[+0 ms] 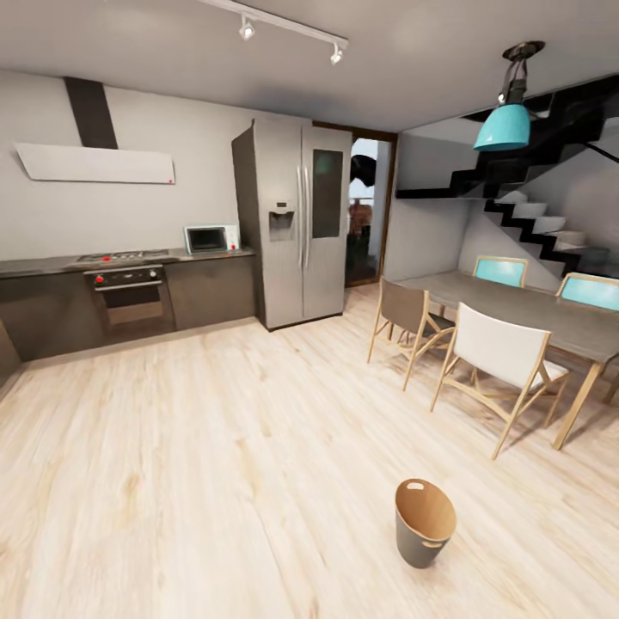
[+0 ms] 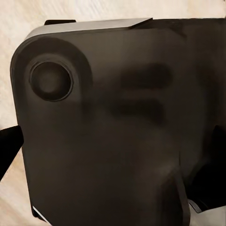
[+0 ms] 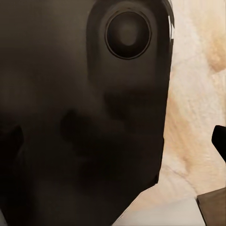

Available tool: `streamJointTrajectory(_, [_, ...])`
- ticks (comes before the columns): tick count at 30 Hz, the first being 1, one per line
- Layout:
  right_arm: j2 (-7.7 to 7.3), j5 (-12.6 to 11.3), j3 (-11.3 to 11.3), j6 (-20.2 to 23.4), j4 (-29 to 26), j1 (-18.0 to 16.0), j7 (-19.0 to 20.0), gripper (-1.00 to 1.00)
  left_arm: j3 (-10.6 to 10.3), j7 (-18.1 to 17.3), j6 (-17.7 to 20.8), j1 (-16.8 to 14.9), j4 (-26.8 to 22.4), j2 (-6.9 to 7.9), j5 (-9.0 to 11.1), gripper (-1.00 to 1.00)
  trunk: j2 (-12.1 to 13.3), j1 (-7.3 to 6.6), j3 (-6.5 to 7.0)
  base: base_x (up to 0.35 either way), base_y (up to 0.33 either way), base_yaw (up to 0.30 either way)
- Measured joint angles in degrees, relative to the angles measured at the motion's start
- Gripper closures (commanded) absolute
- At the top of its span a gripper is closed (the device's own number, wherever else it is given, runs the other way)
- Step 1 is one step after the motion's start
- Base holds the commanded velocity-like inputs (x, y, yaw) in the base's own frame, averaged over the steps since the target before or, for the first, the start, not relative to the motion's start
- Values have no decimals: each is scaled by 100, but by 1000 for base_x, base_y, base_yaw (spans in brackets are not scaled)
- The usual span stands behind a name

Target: Put the three can of soda from the living room inside the tash can in the kitchen.

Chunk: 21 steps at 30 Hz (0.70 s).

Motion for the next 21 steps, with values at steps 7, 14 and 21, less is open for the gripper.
streamJointTrajectory(7, [6, 1, 8, 0, 0, 0, 0, -100, 0, -1, -55, 0, 0, 4, 0, -100, 0, 0, 0, 226, 239, -14])
streamJointTrajectory(14, [16, 1, 10, 0, 0, 0, 0, -100, 0, -1, -65, 0, 0, 1, 1, -100, 0, 0, 0, 245, 158, -2])
streamJointTrajectory(21, [18, 1, 10, 0, 0, 0, 0, -100, 0, -1, -71, 0, 0, -5, 1, -100, 0, 0, 0, 289, 26, -7])
